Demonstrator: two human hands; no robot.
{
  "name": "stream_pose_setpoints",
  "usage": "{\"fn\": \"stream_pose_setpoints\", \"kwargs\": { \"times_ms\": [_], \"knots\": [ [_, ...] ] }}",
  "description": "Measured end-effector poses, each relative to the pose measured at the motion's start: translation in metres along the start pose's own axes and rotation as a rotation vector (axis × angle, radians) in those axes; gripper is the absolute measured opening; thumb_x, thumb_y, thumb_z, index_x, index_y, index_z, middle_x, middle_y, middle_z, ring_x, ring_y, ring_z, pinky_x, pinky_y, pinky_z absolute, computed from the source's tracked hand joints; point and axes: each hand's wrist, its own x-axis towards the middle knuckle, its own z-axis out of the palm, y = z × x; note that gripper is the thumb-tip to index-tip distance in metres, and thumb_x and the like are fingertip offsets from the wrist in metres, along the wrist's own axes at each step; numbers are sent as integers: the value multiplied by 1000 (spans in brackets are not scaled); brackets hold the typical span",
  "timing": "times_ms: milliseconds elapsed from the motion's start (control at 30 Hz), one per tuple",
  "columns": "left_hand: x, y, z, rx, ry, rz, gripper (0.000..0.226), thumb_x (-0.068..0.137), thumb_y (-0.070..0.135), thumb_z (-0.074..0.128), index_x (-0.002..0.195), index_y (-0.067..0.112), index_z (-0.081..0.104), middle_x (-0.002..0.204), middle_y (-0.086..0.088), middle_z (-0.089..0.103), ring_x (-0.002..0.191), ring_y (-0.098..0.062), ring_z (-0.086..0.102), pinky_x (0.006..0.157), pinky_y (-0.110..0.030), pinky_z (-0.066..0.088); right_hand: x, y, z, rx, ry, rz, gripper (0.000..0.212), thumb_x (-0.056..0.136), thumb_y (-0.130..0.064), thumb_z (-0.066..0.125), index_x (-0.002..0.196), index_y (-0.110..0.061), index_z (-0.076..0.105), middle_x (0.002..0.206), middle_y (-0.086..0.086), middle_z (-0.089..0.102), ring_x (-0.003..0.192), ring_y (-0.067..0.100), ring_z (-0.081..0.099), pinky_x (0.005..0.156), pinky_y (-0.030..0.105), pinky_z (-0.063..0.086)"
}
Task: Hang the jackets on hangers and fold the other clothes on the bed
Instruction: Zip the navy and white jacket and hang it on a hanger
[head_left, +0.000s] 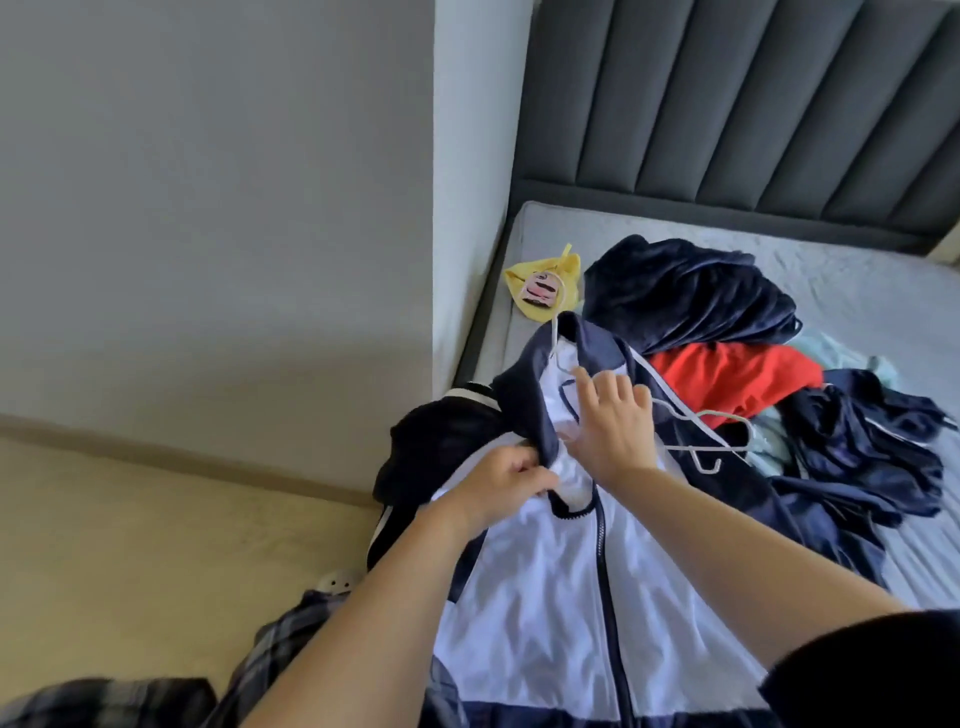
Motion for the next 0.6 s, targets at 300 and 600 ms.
{"fn": "stream_pose_setpoints", "kwargs": {
  "times_ms": [300, 600],
  "knots": [
    [-40, 0, -47, 674, 847, 510, 26, 84, 34, 60, 74, 9, 59, 87, -3, 56, 85, -20, 50, 76, -31, 43, 21, -22, -16, 208, 288, 58, 83, 56, -38, 86, 124, -12, 49, 90, 8, 52, 82, 29, 50, 77, 42, 40],
    [-52, -15, -67, 678, 848, 187, 20, 96, 23, 54, 90, 5, 60, 75, -18, 64, 68, -40, 57, 58, -33, 32, 13, -53, -25, 46, 238, -398, 100, 51, -43, 88, 134, -12, 41, 118, 18, 56, 115, 36, 51, 101, 60, 34]
  ]
}}
